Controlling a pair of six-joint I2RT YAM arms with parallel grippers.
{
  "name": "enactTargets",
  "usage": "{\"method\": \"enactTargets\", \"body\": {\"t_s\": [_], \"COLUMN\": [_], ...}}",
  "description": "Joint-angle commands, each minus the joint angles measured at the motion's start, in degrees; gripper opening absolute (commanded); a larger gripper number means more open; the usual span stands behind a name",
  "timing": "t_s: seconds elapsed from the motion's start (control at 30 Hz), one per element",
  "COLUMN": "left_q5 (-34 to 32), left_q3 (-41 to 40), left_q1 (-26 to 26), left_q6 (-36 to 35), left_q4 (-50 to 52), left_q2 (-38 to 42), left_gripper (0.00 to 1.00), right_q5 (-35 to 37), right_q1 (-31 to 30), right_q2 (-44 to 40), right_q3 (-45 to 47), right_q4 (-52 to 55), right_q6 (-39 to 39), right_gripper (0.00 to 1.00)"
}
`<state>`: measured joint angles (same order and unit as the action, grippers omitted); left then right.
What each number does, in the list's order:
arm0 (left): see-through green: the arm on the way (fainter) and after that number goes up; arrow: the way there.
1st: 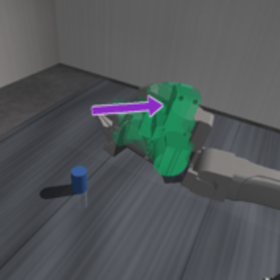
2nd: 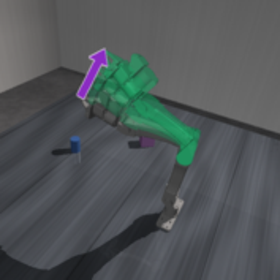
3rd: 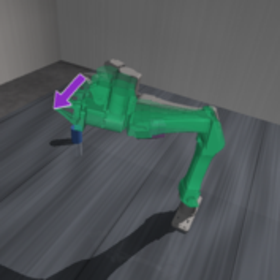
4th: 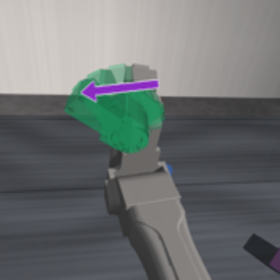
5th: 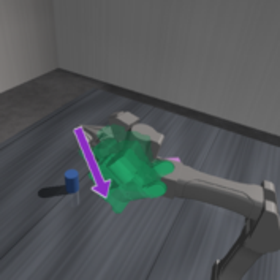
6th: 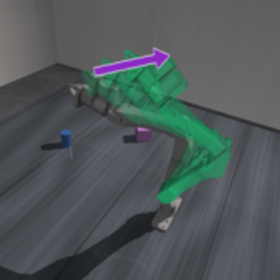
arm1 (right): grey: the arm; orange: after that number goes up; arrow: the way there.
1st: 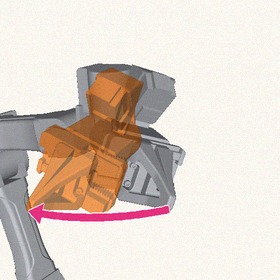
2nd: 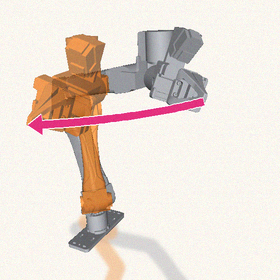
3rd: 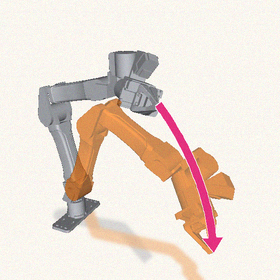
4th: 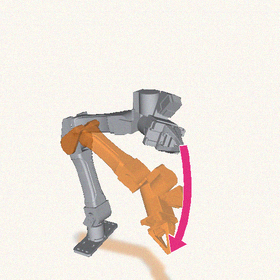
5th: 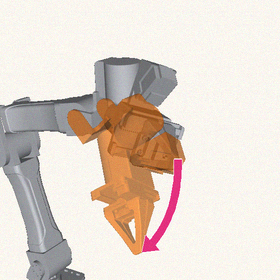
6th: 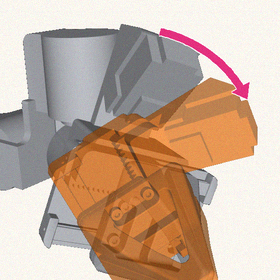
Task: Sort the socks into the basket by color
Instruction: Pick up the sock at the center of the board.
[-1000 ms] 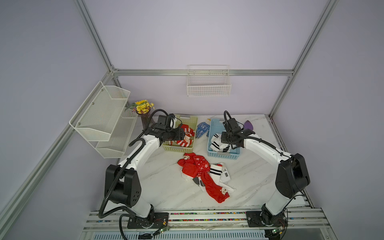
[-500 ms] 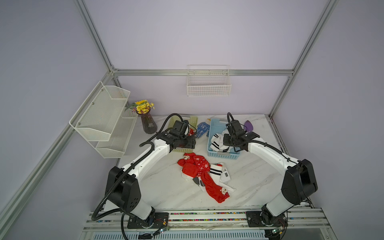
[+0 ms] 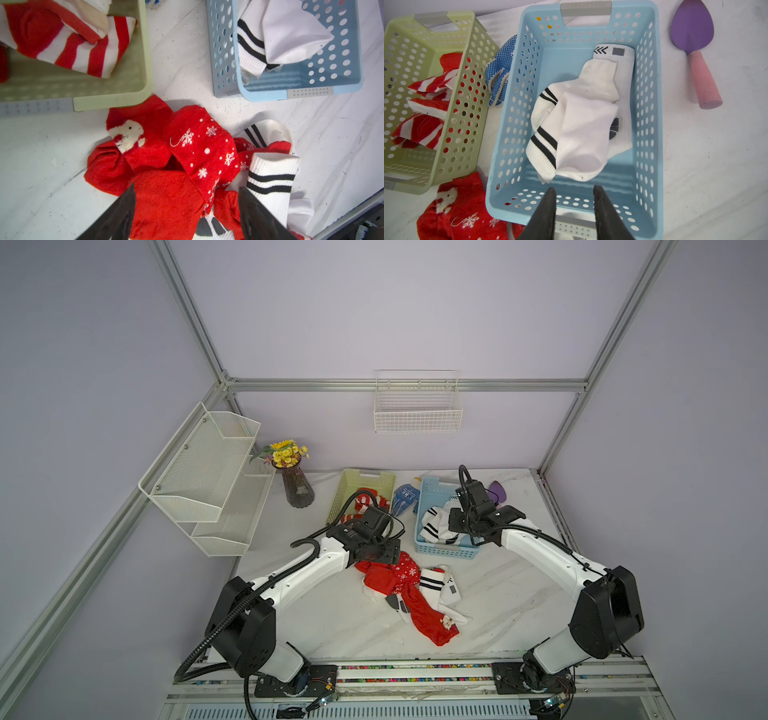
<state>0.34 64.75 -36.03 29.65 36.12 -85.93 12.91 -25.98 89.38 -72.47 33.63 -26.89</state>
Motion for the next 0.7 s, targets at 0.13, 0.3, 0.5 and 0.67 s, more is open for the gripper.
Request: {"method": "enactTargets", "body": {"t_s": [0.13,0.3,0.5,0.67], "left_q5": [2.51,3.08,3.04,3.66], "left_q3": [-5.61,-7.16,-8.4,-8.76], "left_q1": [-0.14,-0.16,-0.15,-0.18], "left_q6": [4.32,5.02,5.72,6.28], "left_q4": [-7.97,-10.73,-13.64,-15.31], "left_q2": [-0.67,-2.0,-3.46,-5.04], "left_gripper": [0.74,0.73,0.7,0.69], "right_q5": [-0.07,-0.43,-0.53,-0.33], "right_q1": [0.3,0.27,0.23,0.27], "right_q2": [-1.67,-1.14,-0.9,-0.97], "right_q3": [0.09,-0.5,-0.79,-1.1], "right_q4": [-0.75,-0.34,-0.32,-0.19], "right_q6": [-0.36,-0.35,-0.35,-0.35], "right_gripper": [0.34,0.34,0.34,0.34]}}
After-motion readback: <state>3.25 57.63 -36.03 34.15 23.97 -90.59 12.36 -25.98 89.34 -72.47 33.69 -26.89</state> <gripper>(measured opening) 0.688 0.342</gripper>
